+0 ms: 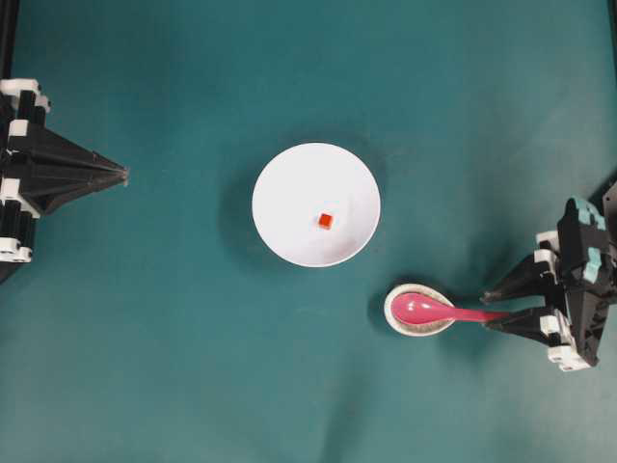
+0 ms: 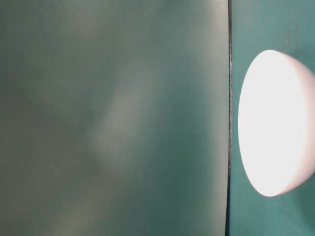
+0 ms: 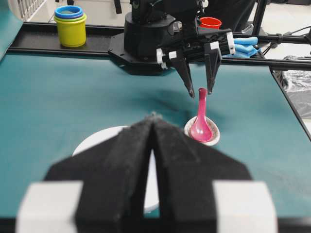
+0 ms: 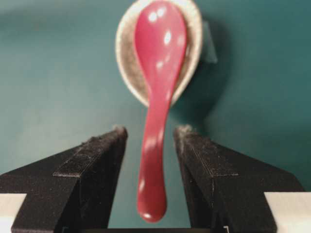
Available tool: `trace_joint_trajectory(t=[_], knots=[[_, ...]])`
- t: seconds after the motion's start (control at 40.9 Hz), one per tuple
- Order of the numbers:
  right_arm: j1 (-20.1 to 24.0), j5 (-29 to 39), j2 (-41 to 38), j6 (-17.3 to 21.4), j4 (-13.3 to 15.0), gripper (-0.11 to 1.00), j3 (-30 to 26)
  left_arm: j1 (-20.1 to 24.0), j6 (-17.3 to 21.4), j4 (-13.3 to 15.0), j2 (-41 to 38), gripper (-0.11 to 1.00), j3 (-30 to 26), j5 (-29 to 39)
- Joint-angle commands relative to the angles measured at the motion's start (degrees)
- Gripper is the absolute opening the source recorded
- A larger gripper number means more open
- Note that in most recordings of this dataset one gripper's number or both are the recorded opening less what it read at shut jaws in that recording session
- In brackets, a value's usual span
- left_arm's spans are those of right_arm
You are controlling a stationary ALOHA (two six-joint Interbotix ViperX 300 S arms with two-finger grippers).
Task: Grip the spoon and scoop the red block from the bowl with right arm.
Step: 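Move the right gripper to the pink spoon handle in the dish, then close the right gripper on the pink spoon handle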
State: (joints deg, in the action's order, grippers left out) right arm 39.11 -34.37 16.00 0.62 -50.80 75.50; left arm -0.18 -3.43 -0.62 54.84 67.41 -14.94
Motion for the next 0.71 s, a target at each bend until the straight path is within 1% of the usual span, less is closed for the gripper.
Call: trace_joint_trajectory(t=[0.0, 0.318, 0.44, 0.684], knots=[[0.4, 0.2, -0.4, 0.1, 0.0, 0.52, -1.2, 0.1, -0.3, -0.2, -0.4, 0.00, -1.5, -0.3], [0.7, 2.2, -2.7, -0.4, 0.0, 0.52, -1.7, 0.0, -0.6, -0.2, -0.4, 0.00, -1.6, 0.4], [0.7, 2.0, -3.7, -1.0, 0.1, 0.52, -1.7, 0.0, -0.6, -0.2, -0.4, 0.00, -1.6, 0.4], [0.7, 0.9, -4.1, -4.8, 0.0, 0.52, -1.3, 0.1, -0.6, -0.2, -0.4, 0.00, -1.6, 0.4]])
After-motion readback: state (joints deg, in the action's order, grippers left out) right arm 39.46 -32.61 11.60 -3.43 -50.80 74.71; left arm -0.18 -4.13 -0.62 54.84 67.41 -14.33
